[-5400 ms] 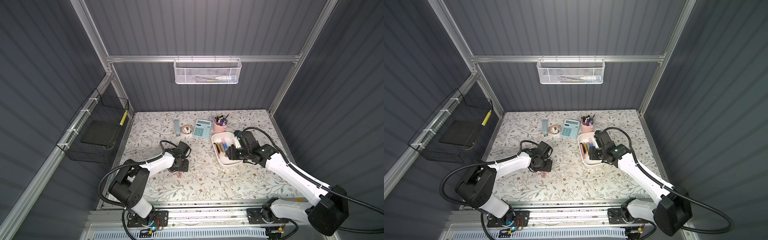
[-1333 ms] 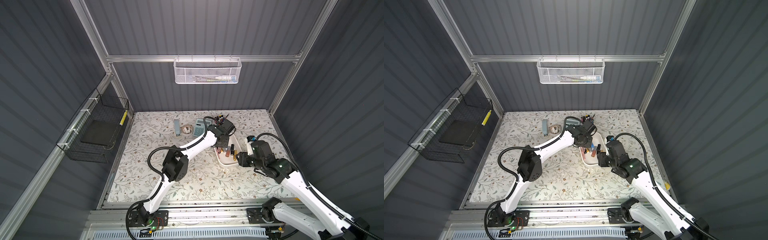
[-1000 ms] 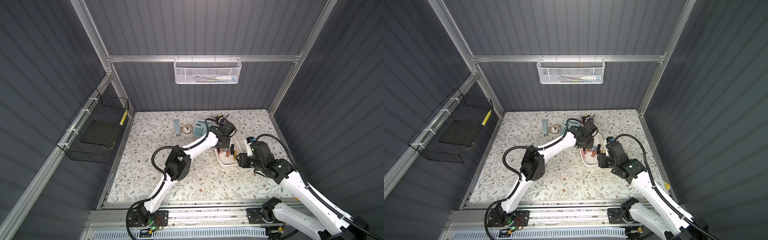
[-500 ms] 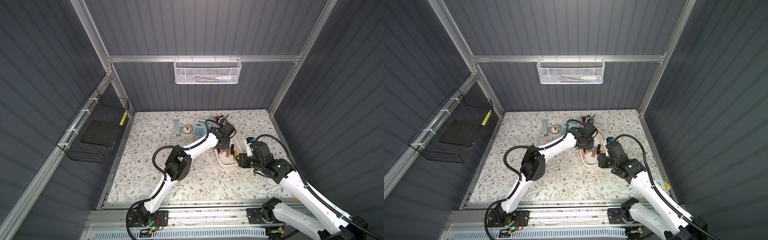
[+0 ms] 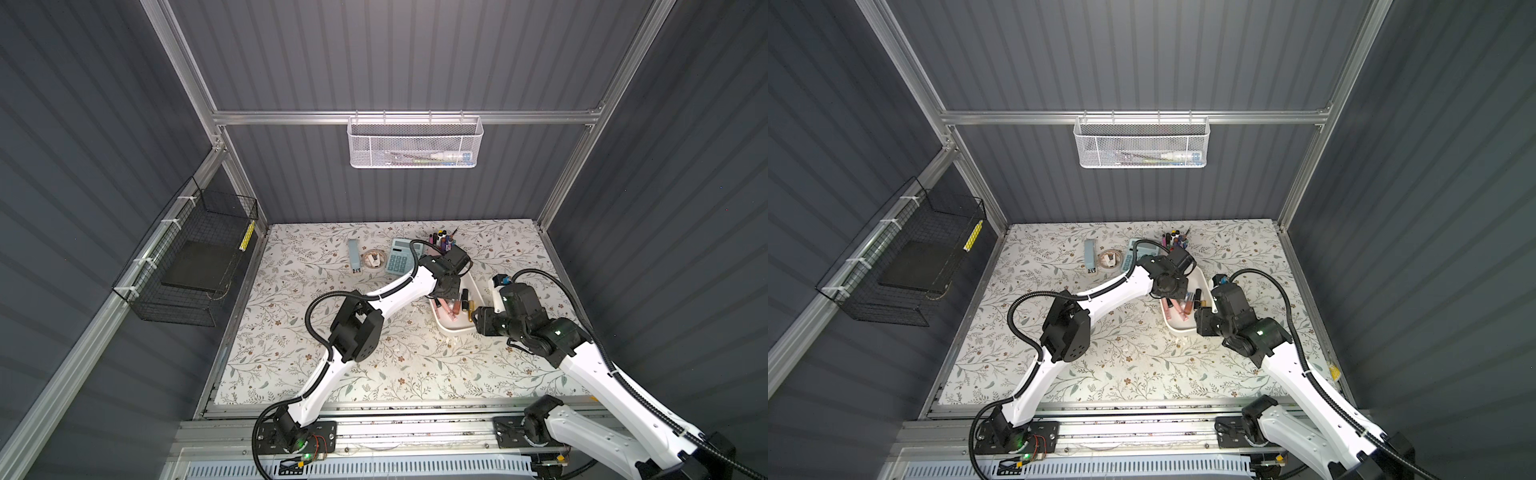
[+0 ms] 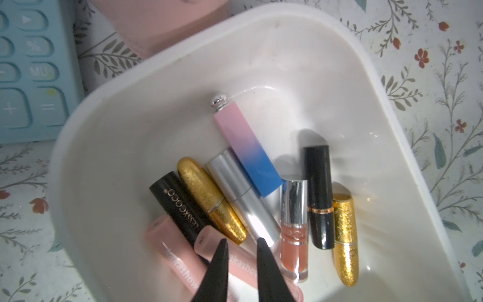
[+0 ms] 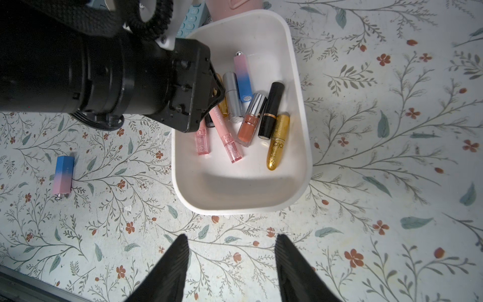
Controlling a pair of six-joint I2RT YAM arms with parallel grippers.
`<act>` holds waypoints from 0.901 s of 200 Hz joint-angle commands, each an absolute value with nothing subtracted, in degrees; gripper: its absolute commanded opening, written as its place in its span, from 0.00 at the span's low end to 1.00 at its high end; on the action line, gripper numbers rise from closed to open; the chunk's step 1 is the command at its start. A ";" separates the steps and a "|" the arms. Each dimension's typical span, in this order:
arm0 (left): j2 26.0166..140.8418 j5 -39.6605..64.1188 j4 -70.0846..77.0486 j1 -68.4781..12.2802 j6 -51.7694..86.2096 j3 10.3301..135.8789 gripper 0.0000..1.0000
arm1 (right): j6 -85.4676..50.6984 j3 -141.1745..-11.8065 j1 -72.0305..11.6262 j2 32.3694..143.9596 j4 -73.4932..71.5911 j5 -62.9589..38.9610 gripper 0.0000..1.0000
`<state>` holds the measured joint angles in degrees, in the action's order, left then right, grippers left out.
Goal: Put the lipstick into the storage box
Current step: Place the lipstick in the storage box, then pick up the lipstick at the center of the board.
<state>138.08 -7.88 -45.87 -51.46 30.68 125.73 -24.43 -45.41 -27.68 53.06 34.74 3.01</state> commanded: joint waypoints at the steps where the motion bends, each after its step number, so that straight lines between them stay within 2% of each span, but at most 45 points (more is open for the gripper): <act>1: 133.04 -8.79 -45.74 -51.66 30.95 123.15 0.23 | -24.46 -45.00 -27.38 53.65 34.75 3.19 0.56; 35: 118.62 -15.53 -44.36 -51.73 30.84 110.16 0.34 | -24.23 -45.79 -27.31 54.24 34.78 2.73 0.56; 56: 106.28 -21.46 -43.24 -51.75 31.53 97.01 0.51 | -24.02 -45.96 -27.31 54.79 34.52 2.25 0.56; 94: 87.63 -30.29 -45.68 -51.59 34.56 75.44 0.64 | -23.72 -47.23 -27.19 56.57 34.29 0.99 0.56; 142: 79.60 -31.46 -46.39 -50.44 38.70 62.30 0.68 | -24.95 -49.61 -27.26 58.51 33.09 -3.72 0.56; 180: 77.48 -27.45 -47.20 -44.99 40.63 55.80 0.68 | -25.19 -48.97 -27.38 58.36 33.53 -4.23 0.56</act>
<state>80.29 -28.86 -45.60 -47.88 37.80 59.27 -24.82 -48.25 -27.42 58.46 33.34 -2.85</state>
